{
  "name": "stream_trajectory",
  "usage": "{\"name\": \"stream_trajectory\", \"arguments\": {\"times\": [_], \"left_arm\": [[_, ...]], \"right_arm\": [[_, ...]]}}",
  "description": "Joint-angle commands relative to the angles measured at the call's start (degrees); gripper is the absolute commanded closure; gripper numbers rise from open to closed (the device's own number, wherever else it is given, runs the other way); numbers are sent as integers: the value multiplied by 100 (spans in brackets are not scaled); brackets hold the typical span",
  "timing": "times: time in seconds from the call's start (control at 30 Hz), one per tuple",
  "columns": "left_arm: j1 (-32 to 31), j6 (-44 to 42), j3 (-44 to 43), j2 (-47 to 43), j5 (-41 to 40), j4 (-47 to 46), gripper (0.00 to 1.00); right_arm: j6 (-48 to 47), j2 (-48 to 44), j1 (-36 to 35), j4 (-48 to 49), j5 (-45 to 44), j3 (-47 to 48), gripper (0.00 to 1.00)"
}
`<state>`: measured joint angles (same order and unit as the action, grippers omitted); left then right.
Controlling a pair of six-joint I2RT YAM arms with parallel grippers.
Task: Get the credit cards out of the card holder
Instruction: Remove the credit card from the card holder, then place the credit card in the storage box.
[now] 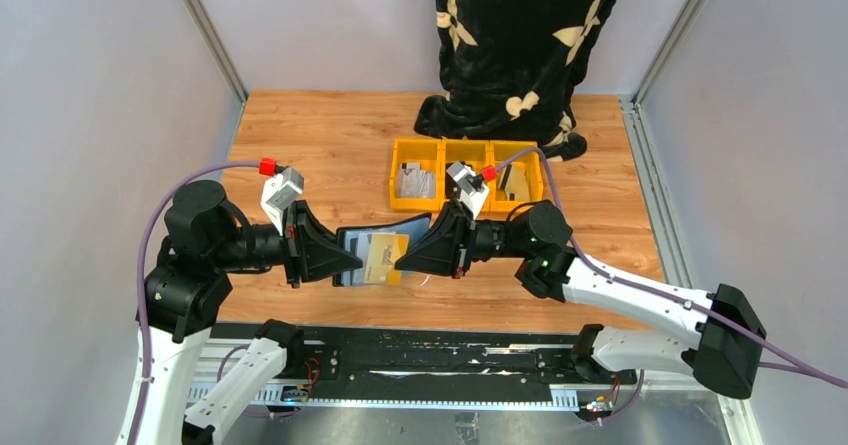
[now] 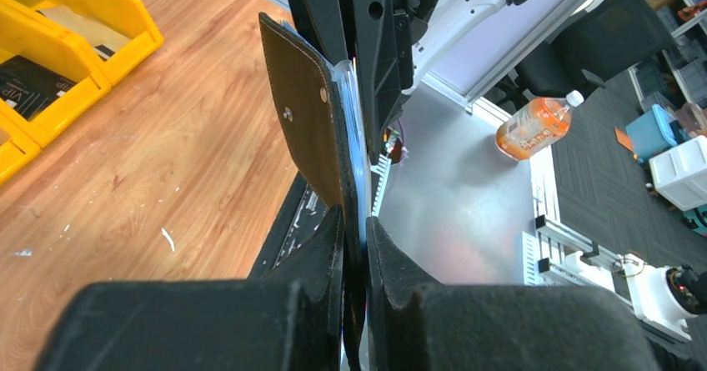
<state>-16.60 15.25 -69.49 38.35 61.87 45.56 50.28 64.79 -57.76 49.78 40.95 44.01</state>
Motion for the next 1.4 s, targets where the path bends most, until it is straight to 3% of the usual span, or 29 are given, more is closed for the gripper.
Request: {"name": "stream_trajectory", "arguments": {"times": [0.0, 0.3, 0.5, 0.6, 0.73, 0.83, 0.93, 1.07, 1.37], "left_arm": [[-1, 10, -193, 43, -25, -170, 100], [-1, -28, -281, 75, -51, -175, 100], [-1, -725, -561, 188, -366, 409, 100], [-1, -1092, -627, 234, -777, 660, 100], [-1, -1460, -589, 226, -1382, 815, 100], [-1, -1798, -541, 257, -1658, 953, 100], [1, -1881, -489, 268, -1680, 1019, 100], [-1, -1917, -514, 261, -1638, 1059, 100], [-1, -1885, -505, 260, -1282, 1078, 100]], "right_arm": [[-96, -421, 62, 120, -77, -303, 100], [-169, -881, 430, -386, 42, -565, 100], [-58, -1398, 1460, -1164, 457, -707, 100], [-263, -1713, 2121, -2043, 648, -672, 100], [-1434, -1688, 3023, -4346, 230, -35, 100], [-2266, -1210, 3567, -5949, -624, 581, 100], [-2666, -641, 4100, -6559, -1284, 994, 100], [-3245, 146, 4525, -6745, -2110, 1434, 100], [-3863, 2388, 4851, -6845, -2618, 2665, 100]]}}
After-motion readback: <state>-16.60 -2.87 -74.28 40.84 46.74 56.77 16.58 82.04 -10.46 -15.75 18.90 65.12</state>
